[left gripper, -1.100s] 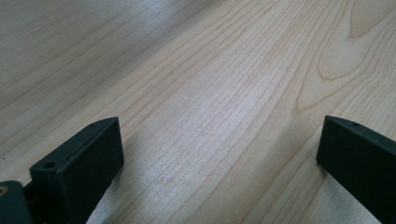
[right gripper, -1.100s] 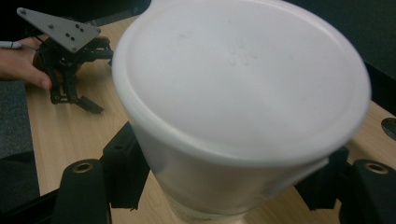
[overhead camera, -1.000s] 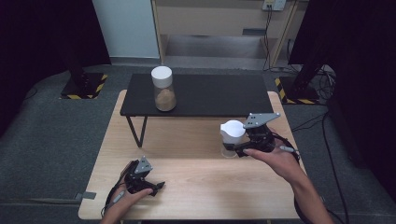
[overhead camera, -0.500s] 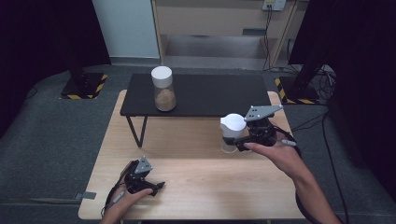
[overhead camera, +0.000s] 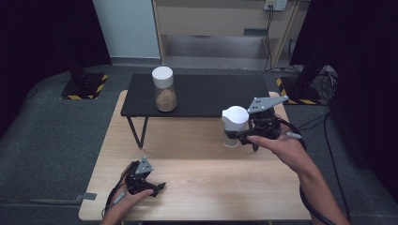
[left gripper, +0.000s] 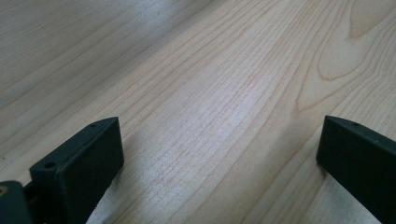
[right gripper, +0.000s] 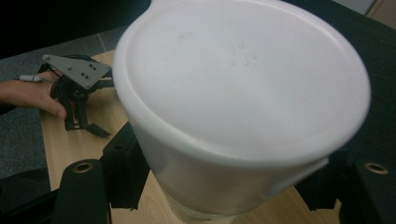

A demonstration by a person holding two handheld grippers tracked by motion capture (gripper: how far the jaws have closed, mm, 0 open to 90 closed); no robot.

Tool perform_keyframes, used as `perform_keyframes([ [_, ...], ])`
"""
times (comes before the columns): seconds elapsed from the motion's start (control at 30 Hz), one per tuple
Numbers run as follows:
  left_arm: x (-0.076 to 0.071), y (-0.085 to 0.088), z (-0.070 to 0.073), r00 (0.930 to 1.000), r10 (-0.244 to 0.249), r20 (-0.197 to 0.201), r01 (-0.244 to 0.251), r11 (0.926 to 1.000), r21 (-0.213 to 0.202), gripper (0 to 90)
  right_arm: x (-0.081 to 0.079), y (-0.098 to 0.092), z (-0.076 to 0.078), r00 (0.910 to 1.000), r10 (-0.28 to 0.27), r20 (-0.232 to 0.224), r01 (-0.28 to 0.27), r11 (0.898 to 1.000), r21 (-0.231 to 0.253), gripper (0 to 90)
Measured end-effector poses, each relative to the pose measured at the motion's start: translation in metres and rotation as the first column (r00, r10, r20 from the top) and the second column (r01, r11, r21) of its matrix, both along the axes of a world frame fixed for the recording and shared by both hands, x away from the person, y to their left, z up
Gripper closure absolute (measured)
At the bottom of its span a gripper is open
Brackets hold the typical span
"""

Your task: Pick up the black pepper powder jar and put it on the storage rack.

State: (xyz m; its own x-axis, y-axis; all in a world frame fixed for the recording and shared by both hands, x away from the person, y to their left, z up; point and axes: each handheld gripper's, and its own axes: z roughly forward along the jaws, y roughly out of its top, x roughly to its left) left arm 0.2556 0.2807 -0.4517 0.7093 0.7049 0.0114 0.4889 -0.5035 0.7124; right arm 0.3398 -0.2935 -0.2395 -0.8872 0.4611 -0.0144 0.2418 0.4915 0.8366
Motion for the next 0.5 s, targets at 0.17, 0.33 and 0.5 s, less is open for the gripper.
perform_keyframes([
  [0.17, 0.0, 0.0, 0.0, 1.0, 0.0, 0.0, 0.0, 1.0, 0.0, 0.0, 0.004, -0.002, 0.003, 1.0, -0.005, -0.002, 0.005, 1.0, 0.013, 31.5],
  [0.33, 0.0, 0.0, 0.0, 1.0, 0.0, 0.0, 0.0, 1.0, 0.0, 0.0, 0.008, -0.002, 0.006, 1.0, -0.004, -0.006, 0.004, 1.0, 0.018, 31.5],
  [0.5, 0.0, 0.0, 0.0, 1.0, -0.001, -0.001, 0.001, 1.0, 0.0, 0.0, 0.011, -0.001, 0.012, 1.0, -0.006, -0.004, 0.006, 1.0, 0.02, 31.5],
])
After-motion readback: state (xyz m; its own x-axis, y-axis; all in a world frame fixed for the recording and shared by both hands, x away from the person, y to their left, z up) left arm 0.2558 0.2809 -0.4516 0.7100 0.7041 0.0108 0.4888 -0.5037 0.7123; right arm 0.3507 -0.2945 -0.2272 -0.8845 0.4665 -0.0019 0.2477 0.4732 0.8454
